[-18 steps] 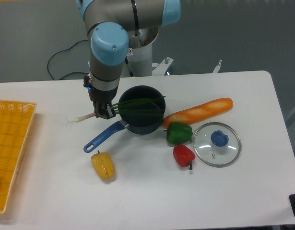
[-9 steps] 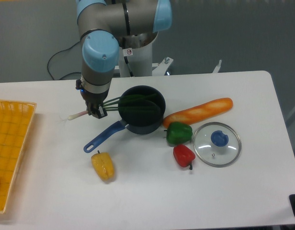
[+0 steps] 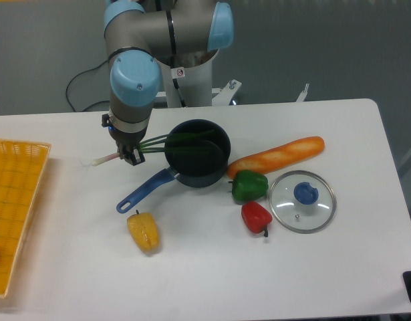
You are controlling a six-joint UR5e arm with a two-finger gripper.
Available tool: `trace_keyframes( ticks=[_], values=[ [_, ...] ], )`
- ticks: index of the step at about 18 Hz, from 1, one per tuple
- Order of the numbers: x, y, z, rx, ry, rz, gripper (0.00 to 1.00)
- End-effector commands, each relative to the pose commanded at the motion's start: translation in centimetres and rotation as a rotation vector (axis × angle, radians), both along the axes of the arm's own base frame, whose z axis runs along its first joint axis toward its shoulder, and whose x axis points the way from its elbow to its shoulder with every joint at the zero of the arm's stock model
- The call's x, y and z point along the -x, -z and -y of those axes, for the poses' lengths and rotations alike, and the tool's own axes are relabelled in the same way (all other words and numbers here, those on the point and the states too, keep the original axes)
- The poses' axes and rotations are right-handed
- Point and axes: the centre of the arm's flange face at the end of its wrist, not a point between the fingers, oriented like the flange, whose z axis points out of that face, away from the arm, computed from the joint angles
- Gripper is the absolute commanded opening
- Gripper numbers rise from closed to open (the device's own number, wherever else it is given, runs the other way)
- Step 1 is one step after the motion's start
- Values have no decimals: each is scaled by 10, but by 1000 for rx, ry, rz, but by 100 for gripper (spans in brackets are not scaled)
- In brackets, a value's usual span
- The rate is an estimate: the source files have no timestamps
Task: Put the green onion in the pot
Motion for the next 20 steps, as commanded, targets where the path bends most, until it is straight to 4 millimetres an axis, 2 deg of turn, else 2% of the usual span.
trace_keyframes(
  ticks=[8, 12, 15, 20],
  values=[
    [5, 11, 6, 16, -14, 16, 17],
    [6, 26, 6, 35, -14, 29, 18],
    [8, 26, 7, 35, -19, 29, 18],
    [24, 24, 13, 17, -59, 59, 18]
  ],
)
